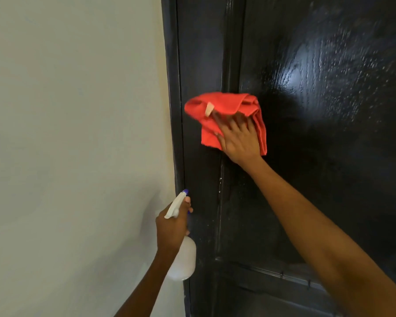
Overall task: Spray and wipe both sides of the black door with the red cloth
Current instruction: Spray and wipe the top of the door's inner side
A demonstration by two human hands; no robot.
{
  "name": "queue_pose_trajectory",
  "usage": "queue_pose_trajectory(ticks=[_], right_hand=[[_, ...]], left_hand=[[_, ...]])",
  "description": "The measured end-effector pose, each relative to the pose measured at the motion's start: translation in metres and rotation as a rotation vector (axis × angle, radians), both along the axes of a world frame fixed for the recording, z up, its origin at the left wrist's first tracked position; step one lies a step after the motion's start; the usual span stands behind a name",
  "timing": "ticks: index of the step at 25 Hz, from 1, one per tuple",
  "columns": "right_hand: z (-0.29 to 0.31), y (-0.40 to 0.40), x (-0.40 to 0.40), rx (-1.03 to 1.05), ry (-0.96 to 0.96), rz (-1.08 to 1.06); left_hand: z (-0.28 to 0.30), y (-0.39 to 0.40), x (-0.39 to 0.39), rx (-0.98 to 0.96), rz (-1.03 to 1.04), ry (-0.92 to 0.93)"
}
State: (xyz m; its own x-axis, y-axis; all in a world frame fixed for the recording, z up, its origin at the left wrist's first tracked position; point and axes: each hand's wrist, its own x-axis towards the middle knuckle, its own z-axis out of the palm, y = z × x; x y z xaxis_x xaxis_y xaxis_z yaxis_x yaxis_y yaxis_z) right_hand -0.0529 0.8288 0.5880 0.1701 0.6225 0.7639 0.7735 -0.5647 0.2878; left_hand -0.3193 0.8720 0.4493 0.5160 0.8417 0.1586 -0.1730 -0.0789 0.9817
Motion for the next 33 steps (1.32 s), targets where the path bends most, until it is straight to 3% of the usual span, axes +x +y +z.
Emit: queue_pose_trajectory(ticks=[3,6,10,12,14,16,20,22,24,26,27,30,31,33], right_hand=[[-0.009,0.01,-0.003,0.154,0.025,-0.045],[-0.093,-0.004,-0.001,0.077,0.049,0.025],[-0.248,-0.061,0.0,-0.463,0.255,0.157],[-0.275,-0.077,0.004,-0.736,0.191,0.102],[-0.271,-0.081,0.005,-0.805,0.036,0.087],[-0.248,-0.074,0.008,-0.689,-0.042,0.094],[-0.134,-0.077,0.027,-0.325,0.095,0.048],[-0.071,-0.085,0.037,0.02,0.076,-0.021],[-0.033,-0.094,0.043,0.266,0.067,-0.116],[-0.036,-0.088,0.044,0.41,0.064,-0.191],[-0.051,-0.08,0.044,0.435,0.059,-0.188],[-0.12,-0.077,0.042,0.227,-0.034,-0.004],[-0.151,-0.082,0.044,0.044,-0.068,0.086],[-0.225,-0.097,0.056,-0.35,-0.149,0.202]], left_hand=[[0.002,0.003,0.011,0.034,-0.019,0.025],[-0.005,0.006,0.02,-0.061,-0.032,-0.057],[-0.022,0.01,0.032,-0.061,0.006,0.064],[-0.033,0.007,0.04,-0.081,-0.055,0.081],[-0.033,0.002,0.047,-0.131,-0.062,0.09],[-0.033,0.005,0.054,-0.153,-0.06,0.14],[-0.016,-0.004,0.058,-0.12,-0.068,0.099],[-0.011,0.001,0.058,-0.074,-0.167,0.013],[-0.008,0.02,0.057,-0.078,-0.409,-0.043],[-0.047,0.057,0.069,-0.16,-0.64,-0.252],[-0.051,0.064,0.07,-0.154,-0.686,-0.258],[-0.034,0.02,0.075,-0.146,-0.443,-0.012],[-0.041,0.007,0.083,-0.141,-0.213,0.08],[-0.052,-0.017,0.085,-0.193,-0.023,0.135]])
